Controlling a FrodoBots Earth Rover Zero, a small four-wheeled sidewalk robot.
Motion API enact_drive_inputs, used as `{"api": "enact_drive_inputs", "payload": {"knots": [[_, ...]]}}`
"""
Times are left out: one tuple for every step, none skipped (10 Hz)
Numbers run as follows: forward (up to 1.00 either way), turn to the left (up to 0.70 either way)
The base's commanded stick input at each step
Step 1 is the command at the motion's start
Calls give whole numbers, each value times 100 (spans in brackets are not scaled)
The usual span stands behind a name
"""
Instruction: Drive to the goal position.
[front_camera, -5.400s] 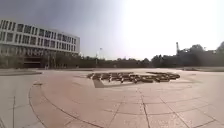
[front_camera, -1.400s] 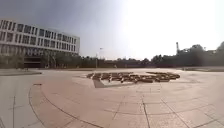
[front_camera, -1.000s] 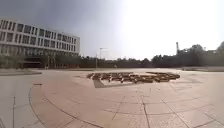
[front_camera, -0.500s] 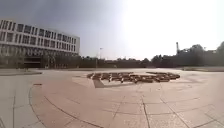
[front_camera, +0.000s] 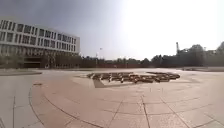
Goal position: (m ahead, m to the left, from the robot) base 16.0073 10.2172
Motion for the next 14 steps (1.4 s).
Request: {"api": "enact_drive_inputs", "payload": {"knots": [[5, 0], [5, 0], [4, 0], [5, 0], [5, 0], [4, 0], [4, 0], [4, 0], [5, 0], [5, 0], [5, 0], [5, 0], [5, 0], [4, 0]]}}
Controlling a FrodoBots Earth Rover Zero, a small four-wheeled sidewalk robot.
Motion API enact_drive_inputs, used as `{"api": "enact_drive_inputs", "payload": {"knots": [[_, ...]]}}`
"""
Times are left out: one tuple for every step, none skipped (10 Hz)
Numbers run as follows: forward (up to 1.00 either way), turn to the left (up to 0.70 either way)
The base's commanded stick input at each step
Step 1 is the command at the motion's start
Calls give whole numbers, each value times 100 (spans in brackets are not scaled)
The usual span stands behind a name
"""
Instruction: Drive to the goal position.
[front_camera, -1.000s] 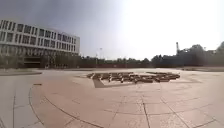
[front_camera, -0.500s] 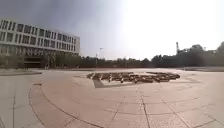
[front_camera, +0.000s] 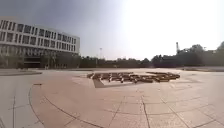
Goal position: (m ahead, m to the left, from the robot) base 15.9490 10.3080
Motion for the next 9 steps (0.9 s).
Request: {"api": "enact_drive_inputs", "payload": {"knots": [[5, 0], [5, 0], [5, 0], [5, 0], [5, 0], [5, 0], [5, 0], [4, 0], [4, 0]]}}
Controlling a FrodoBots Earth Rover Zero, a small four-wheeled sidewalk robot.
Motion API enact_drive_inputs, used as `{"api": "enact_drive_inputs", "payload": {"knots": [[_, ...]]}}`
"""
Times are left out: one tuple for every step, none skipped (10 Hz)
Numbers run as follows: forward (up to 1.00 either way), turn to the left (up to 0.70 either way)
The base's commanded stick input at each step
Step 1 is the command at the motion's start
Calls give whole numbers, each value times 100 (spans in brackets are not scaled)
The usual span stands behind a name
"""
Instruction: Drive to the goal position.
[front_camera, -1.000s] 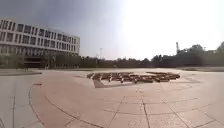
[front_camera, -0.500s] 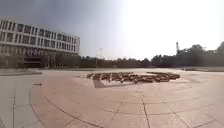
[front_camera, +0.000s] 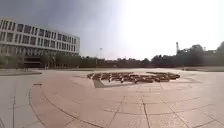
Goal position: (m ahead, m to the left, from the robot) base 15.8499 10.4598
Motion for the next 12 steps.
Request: {"api": "enact_drive_inputs", "payload": {"knots": [[4, 0], [4, 0], [5, 0], [5, 0], [5, 0], [4, 0], [4, 0], [5, 0], [4, 0], [4, 0], [4, 0], [5, 0]]}}
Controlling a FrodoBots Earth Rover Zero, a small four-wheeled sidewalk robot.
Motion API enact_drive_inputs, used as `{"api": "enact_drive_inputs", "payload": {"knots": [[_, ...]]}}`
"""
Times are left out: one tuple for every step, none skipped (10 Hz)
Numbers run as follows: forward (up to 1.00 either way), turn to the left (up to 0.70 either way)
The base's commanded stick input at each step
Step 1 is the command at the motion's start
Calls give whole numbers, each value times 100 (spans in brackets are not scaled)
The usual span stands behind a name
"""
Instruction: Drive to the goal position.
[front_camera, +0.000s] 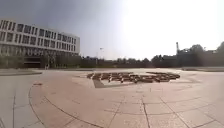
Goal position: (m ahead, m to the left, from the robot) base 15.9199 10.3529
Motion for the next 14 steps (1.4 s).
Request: {"api": "enact_drive_inputs", "payload": {"knots": [[5, 0], [5, 0], [5, 0], [5, 0], [5, 0], [4, 0], [4, 0], [4, 0], [5, 0], [5, 0], [5, 0], [5, 0], [4, 0], [4, 0]]}}
